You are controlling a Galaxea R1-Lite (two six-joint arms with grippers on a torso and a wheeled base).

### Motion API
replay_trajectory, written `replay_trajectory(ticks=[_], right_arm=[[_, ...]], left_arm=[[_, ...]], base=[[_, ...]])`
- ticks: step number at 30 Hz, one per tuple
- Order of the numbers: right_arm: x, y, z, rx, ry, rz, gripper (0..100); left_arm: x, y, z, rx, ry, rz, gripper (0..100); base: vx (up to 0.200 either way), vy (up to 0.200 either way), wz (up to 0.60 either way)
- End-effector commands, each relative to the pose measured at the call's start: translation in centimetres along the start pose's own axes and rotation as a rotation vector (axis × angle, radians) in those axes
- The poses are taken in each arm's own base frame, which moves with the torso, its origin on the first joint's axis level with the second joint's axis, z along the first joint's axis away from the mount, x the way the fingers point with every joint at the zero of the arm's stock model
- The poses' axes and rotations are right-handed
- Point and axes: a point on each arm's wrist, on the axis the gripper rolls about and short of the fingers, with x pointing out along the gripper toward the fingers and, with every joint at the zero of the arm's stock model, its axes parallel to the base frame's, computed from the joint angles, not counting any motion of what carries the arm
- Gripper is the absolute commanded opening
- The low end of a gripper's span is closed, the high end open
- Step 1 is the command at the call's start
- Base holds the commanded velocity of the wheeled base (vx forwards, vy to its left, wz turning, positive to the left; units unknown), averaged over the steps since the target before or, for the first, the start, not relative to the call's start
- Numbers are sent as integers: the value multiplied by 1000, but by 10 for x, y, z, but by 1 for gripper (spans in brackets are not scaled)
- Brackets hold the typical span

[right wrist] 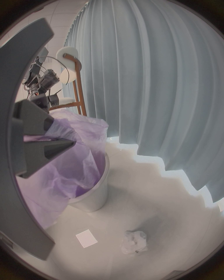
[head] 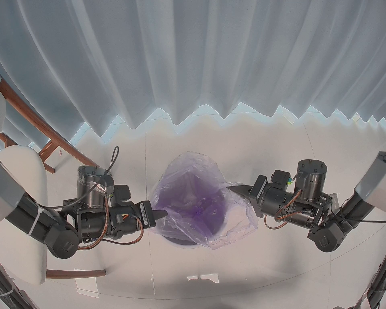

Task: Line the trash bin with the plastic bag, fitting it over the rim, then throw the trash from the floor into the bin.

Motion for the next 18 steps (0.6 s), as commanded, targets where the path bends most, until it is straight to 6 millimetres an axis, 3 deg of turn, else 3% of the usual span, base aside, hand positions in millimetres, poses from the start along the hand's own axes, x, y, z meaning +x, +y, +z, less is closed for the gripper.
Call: replay_trajectory(ticks=[1,11,18], right_arm=[[12,-23,-9,19,18,-60,0],[22,-46,-16,24,26,-107,0],[28,-61,-24,6,17,-127,0]], left_arm=[[12,12,-3,-10,3,17,0],[29,26,-9,-17,-6,85,0],[28,30,-18,-25,22,105,0]], base=[[0,0,0],[0,0,0],[0,0,0]])
